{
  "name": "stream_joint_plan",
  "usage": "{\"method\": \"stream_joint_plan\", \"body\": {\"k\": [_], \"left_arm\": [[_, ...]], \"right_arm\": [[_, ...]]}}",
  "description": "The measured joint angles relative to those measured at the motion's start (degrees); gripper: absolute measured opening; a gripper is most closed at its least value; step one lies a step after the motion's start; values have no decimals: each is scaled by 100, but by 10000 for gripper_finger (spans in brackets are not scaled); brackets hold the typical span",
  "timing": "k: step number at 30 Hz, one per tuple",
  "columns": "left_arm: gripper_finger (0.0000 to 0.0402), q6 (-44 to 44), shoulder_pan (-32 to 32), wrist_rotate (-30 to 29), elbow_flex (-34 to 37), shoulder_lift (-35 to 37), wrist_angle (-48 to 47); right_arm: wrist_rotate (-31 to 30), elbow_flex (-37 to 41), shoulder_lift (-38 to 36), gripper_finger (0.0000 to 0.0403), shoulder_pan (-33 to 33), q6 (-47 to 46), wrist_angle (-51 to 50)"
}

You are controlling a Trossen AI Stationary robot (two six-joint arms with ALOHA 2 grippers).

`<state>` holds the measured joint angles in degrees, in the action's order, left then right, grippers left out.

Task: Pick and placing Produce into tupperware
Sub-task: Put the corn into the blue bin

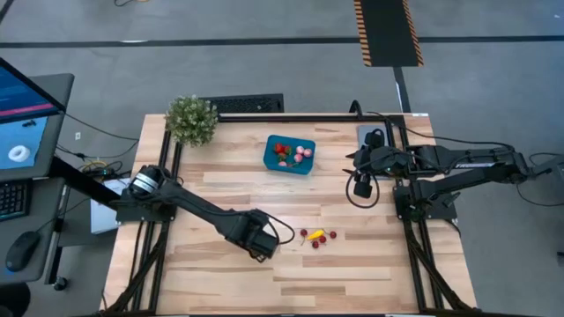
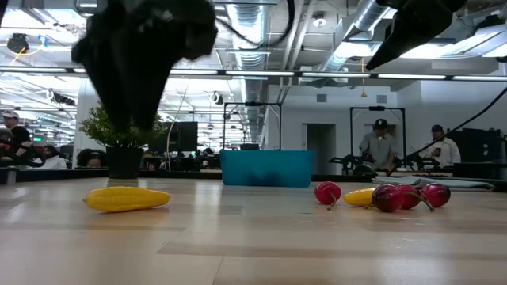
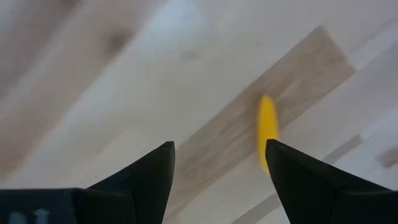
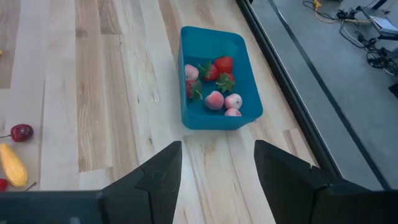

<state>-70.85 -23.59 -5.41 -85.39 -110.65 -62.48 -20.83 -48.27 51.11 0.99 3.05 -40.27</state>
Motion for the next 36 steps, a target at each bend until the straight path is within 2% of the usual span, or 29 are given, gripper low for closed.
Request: {"method": "stream_joint_plan", "body": {"k": [3, 6, 14, 18, 36], "left_arm": [[242, -13, 30, 95, 322, -9, 711], [242, -81, 30, 113, 414, -7, 998], [242, -295, -154, -50, 418, -7, 978], [242, -551, -261, -311, 418, -7, 998], [242, -532, -353, -66, 418, -408, 1368]], "right_arm": [[-1, 0, 0, 225, 0, 0, 0], [-1, 0, 0, 225, 0, 0, 0], [-1, 0, 0, 225, 0, 0, -1], [-1, 0, 0, 225, 0, 0, 0], [-1, 0, 0, 225, 0, 7, -19]]}}
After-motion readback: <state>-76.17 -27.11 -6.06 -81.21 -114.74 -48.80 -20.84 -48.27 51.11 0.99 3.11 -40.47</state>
